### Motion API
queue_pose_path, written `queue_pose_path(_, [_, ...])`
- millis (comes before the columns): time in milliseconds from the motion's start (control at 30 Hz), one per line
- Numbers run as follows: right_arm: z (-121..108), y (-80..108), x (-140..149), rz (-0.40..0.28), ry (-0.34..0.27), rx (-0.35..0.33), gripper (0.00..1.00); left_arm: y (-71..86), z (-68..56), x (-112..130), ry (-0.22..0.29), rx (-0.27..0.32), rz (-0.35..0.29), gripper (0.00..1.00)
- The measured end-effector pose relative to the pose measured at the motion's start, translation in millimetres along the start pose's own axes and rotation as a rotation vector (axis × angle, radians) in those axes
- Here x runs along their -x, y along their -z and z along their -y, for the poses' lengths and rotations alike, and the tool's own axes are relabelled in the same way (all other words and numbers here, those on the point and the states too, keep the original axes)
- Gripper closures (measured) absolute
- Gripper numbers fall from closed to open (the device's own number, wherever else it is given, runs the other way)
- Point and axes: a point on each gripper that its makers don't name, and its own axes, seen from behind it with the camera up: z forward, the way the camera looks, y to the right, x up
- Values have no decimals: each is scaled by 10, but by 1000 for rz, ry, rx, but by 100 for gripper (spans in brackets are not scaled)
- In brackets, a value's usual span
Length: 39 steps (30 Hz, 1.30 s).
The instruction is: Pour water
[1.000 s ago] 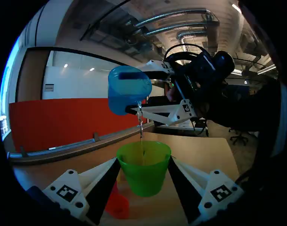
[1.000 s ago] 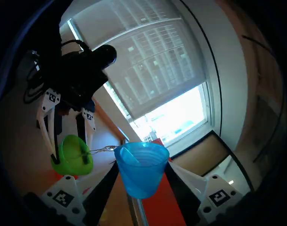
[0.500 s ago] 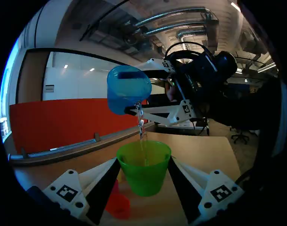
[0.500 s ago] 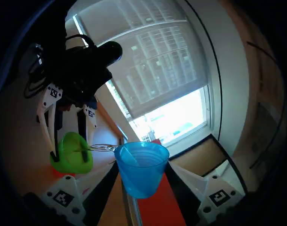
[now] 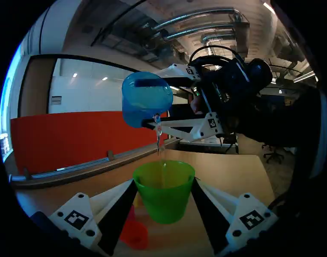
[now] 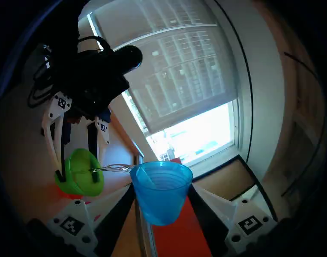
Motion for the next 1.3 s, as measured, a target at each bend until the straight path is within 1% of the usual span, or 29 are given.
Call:
queue_pose_path(267, [-28,1,-3,2,22,6,12,4,-4,-3,0,0,0,14])
queue_pose_path(1067, [-60,-13,-65,7,116,17,12,-9,-22,-22,0,1,-5,14])
queue_pose_path(1300, [-72,-18,-72,7,130,22,12,-10,-24,-15,4,-1,-7,14])
